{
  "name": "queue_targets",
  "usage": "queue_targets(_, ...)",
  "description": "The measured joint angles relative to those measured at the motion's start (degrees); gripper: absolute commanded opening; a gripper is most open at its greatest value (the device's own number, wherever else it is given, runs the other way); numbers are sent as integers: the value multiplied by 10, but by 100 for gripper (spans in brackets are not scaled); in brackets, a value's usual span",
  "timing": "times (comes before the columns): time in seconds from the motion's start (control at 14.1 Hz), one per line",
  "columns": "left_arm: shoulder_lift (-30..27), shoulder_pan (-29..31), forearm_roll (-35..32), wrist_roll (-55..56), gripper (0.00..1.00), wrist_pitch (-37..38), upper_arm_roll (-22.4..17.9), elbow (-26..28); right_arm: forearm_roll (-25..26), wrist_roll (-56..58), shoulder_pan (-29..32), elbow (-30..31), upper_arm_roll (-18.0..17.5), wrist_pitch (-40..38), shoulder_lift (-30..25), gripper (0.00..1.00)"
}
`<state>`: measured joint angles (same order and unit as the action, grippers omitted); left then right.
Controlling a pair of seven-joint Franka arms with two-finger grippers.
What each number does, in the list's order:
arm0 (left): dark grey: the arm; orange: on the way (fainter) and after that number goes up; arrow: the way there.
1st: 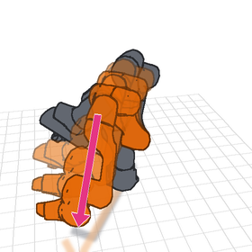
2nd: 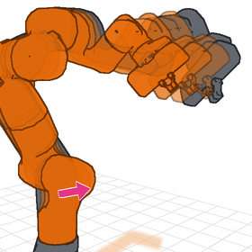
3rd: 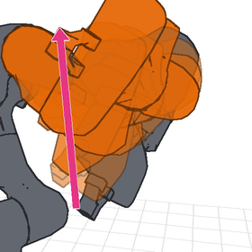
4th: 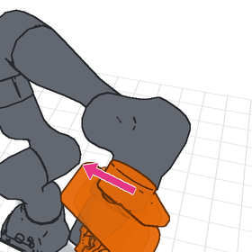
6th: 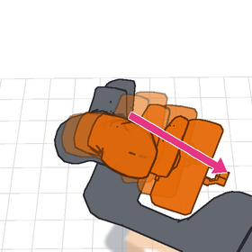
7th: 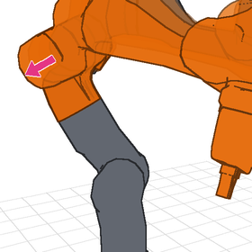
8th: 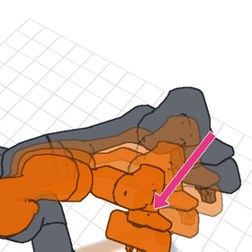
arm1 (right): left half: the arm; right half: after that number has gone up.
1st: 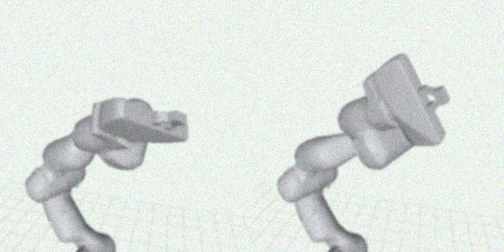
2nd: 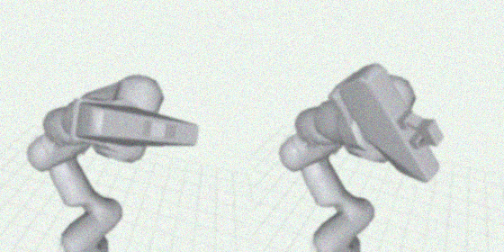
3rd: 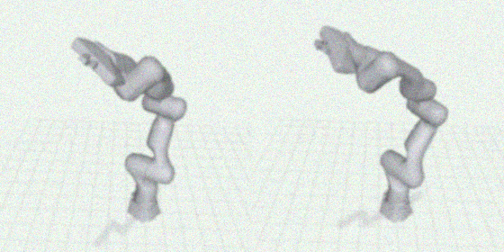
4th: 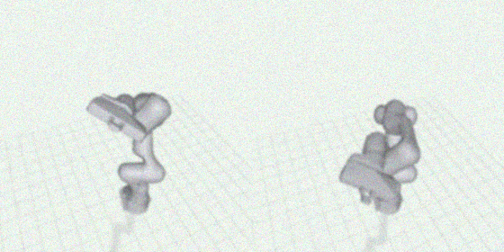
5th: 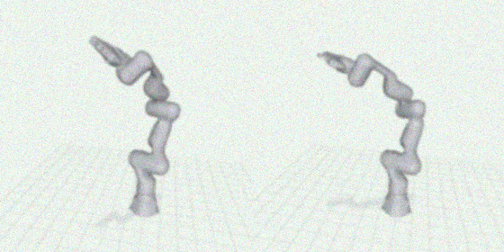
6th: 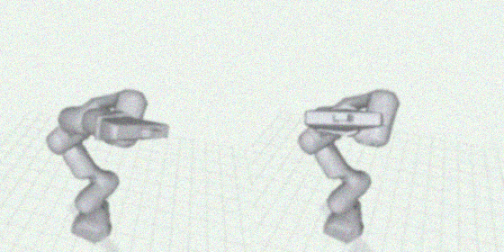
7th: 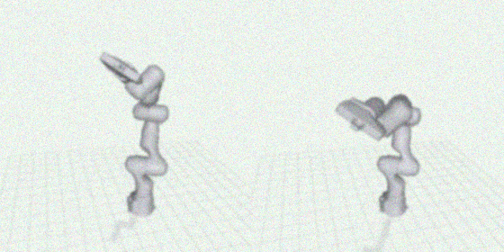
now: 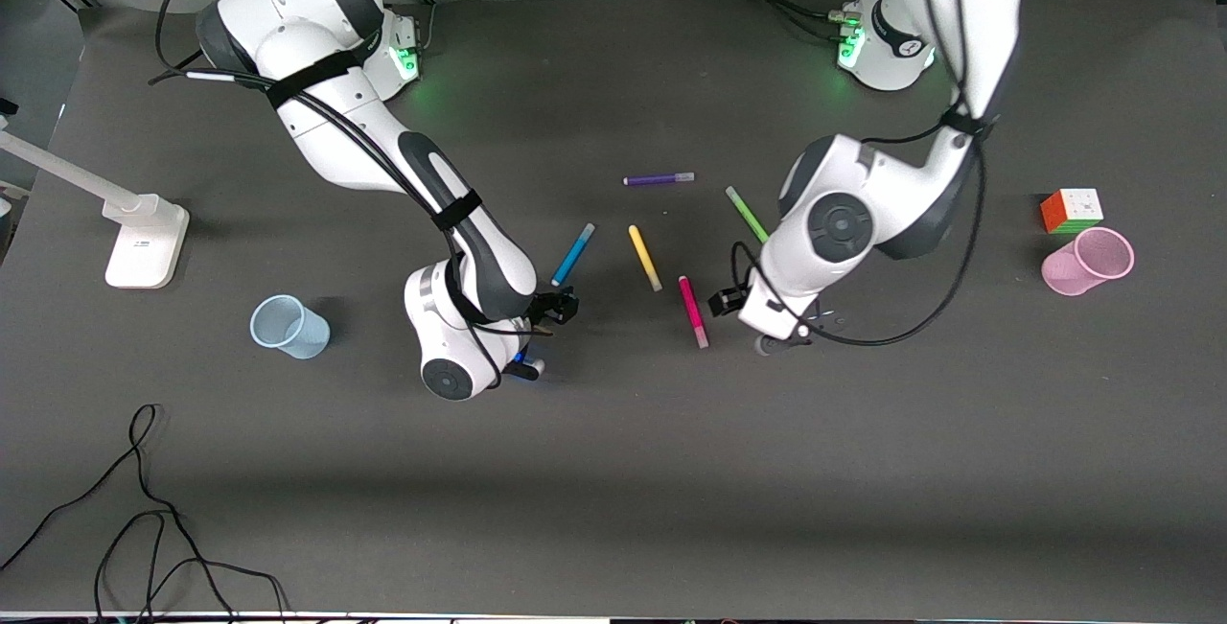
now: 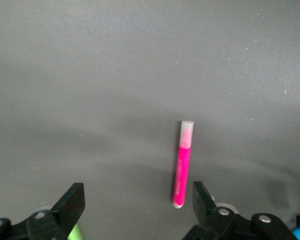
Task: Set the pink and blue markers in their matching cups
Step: 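Grasp the blue marker with the right gripper while the left gripper reaches the pink marker, then lift the blue marker and carry it toward the blue cup with the right gripper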
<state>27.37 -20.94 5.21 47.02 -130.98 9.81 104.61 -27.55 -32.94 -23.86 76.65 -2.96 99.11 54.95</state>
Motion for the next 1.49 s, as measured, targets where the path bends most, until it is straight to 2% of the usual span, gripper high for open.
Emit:
queue_targets(0.28, 48, -27, -31, 96, 99, -36, 0, 0, -17, 0, 0, 0, 0, 0, 0, 87)
queue_targets(0.43, 62, -40, -79, 168, 100, -38, 0, -1, -17, -1, 0, 1, 0, -1, 0, 78)
queue_targets(0.57, 71, -46, -119, 225, 99, -42, 0, -2, -19, -1, 0, 5, 0, -1, 0, 63)
queue_targets(0.71, 75, -46, -131, 237, 99, -52, -1, -3, -27, -1, 0, 9, 0, -1, 0, 48)
queue_targets(0.92, 85, -47, -137, 218, 98, -66, -2, -4, -30, -2, -1, 12, 0, -3, 0, 18)
queue_targets(1.07, 93, -48, -137, 179, 97, -68, -1, -7, -30, -2, -1, 12, 0, -4, -1, 2)
queue_targets(1.35, 100, -61, -137, 127, 97, -68, 8, -10, -31, -3, -1, 12, 0, -7, -2, 0)
queue_targets(1.42, 101, -63, -137, 124, 95, -68, 10, -10, -32, -3, -1, 11, 0, -16, -6, 0)
queue_targets(1.49, 101, -65, -137, 122, 87, -68, 11, -10, -31, -3, -1, 10, 3, -29, -14, 0)
